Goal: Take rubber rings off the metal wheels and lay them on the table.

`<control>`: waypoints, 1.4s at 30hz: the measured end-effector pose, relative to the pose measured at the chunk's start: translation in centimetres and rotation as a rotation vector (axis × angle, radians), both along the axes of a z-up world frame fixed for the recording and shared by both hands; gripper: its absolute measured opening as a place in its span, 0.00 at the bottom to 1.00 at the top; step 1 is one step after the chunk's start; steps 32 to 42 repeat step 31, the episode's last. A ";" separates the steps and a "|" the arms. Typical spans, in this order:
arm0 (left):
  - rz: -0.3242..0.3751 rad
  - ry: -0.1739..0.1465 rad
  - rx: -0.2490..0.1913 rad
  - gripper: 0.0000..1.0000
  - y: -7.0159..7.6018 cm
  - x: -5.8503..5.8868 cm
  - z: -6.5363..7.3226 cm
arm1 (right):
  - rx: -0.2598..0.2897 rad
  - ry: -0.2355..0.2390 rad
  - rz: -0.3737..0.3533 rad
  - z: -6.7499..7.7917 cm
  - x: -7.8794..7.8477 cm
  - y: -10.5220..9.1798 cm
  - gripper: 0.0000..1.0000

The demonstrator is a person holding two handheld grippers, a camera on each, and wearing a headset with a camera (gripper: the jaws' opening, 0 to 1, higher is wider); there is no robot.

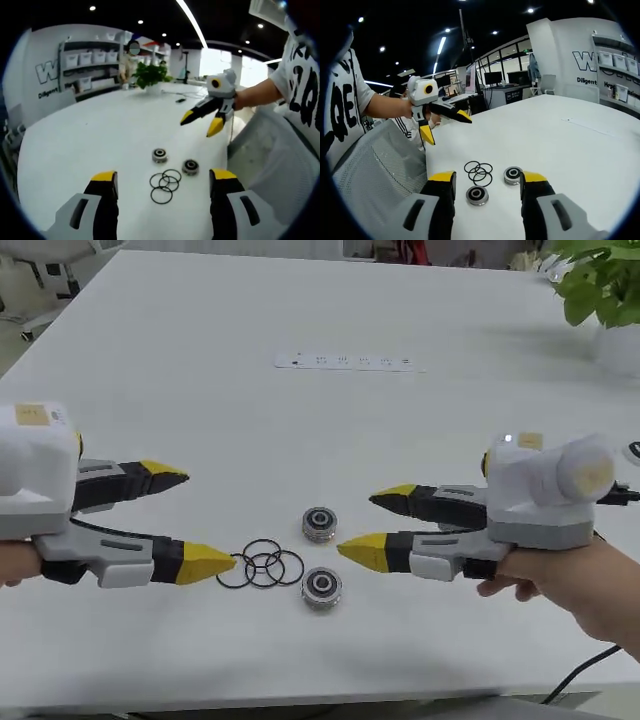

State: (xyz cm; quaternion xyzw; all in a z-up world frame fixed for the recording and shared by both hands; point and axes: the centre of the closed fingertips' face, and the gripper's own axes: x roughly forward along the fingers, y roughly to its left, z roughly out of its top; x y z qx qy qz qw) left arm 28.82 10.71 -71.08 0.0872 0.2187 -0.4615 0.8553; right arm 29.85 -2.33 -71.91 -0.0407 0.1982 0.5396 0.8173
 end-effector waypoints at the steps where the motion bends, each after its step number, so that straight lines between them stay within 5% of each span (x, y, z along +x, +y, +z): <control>1: 0.000 0.001 0.004 0.77 0.1 -0.1 0.0 | -0.005 -0.005 -0.002 0.0 -0.1 -0.2 0.49; 6: 0.003 0.021 0.009 0.83 0.3 -0.7 -0.3 | -0.032 -0.028 -0.011 -0.1 -0.4 -1.5 0.54; 18: 0.024 -0.005 0.005 0.86 0.9 -1.4 -0.1 | -0.102 -0.035 -0.024 -1.9 -1.4 -4.0 0.61; 42: 0.042 -0.004 0.033 0.87 1.9 -2.0 -0.8 | -0.140 -0.029 -0.018 -3.1 -2.2 -4.5 0.62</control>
